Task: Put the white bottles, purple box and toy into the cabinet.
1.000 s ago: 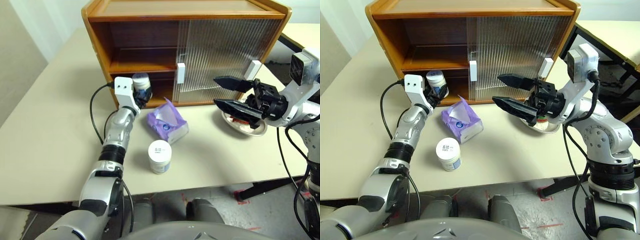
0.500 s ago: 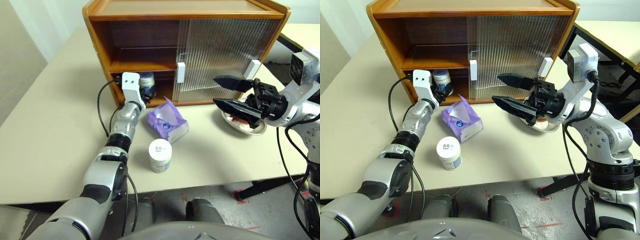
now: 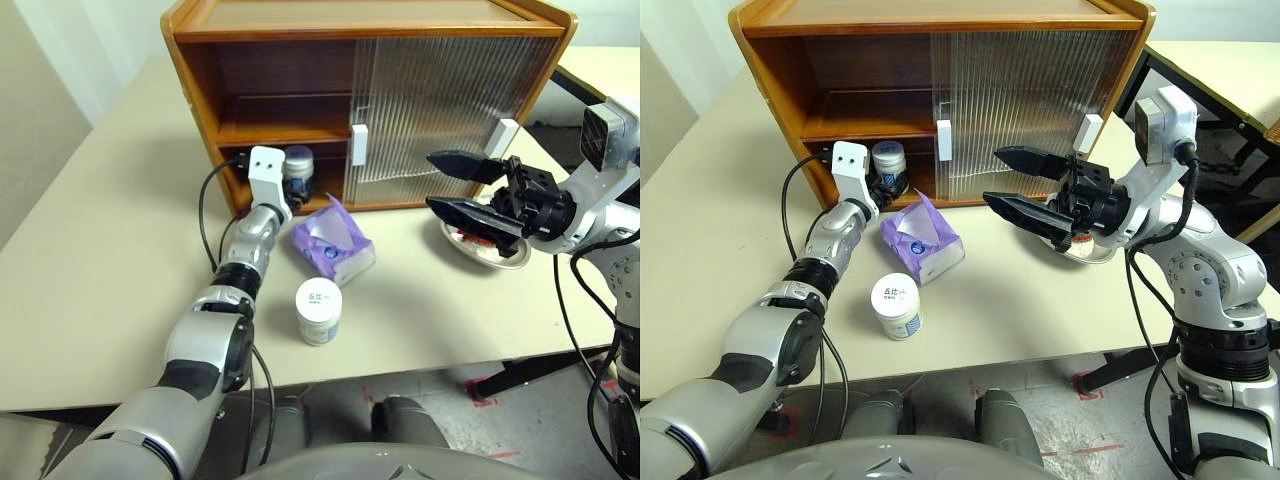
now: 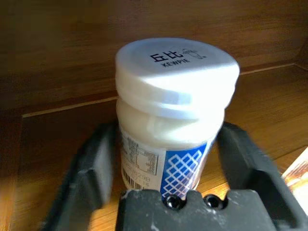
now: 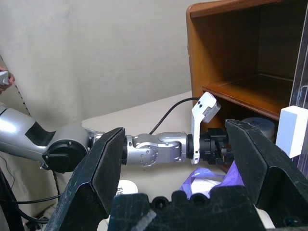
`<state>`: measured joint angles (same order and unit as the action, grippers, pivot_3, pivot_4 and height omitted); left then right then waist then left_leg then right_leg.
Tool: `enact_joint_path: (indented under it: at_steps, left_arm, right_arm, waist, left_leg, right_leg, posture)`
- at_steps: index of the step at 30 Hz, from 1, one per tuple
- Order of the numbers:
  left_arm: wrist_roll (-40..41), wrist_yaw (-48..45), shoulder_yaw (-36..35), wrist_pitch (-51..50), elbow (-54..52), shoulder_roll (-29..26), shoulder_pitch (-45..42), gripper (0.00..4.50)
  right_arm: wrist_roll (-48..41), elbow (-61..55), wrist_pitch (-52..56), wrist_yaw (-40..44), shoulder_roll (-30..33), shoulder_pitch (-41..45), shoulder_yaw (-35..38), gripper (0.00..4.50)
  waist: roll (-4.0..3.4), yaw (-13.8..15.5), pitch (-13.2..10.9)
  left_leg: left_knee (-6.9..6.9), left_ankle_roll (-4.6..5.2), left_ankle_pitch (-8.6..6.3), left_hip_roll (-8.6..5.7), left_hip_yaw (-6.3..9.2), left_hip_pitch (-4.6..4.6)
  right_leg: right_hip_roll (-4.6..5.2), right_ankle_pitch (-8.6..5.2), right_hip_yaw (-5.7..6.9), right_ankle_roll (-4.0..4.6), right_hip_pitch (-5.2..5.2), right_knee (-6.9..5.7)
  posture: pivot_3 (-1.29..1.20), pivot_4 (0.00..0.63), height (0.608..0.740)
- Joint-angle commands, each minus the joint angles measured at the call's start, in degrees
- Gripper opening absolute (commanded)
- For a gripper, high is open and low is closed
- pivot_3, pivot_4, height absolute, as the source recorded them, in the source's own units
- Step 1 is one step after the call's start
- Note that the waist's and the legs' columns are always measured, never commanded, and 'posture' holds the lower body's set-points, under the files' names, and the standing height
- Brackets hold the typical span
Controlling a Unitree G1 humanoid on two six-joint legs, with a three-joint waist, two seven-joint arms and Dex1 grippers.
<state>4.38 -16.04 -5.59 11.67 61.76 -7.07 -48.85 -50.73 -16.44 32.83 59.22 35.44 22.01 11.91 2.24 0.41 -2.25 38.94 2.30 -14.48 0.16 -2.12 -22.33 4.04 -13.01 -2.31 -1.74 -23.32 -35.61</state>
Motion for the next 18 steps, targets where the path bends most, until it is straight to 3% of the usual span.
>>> enact_joint_path:
  at_steps: [1,18]
  left_arm:
    - [-0.05,-1.93,0.07,1.53,-0.15,-0.24,-0.57,4.48]
    - [3.09,-6.08,-0.46,-2.36,-17.86,-0.22,9.39,4.48]
  right_arm:
    - [-0.11,-0.73,-0.50,0.02,0.19,0.40,0.03,4.50]
    - [0.11,0.07,-0.35,0.82,0.25,1.40,-0.51,4.50]
  waist:
    - [0.00,-0.01,0.00]
    - [-0.01,-0.11,0.01]
  left_leg:
    - [0.00,0.00,0.00,0.00,0.00,0.00]
    - [0.04,0.01,0.00,0.09,-0.04,0.06]
  right_leg:
    - [0.00,0.00,0.00,0.01,0.00,-0.01]
    - [-0.01,0.05,-0.13,0.02,0.00,-0.12]
  posture:
    - [-0.04,0.000,0.740]
    - [-0.03,0.000,0.740]
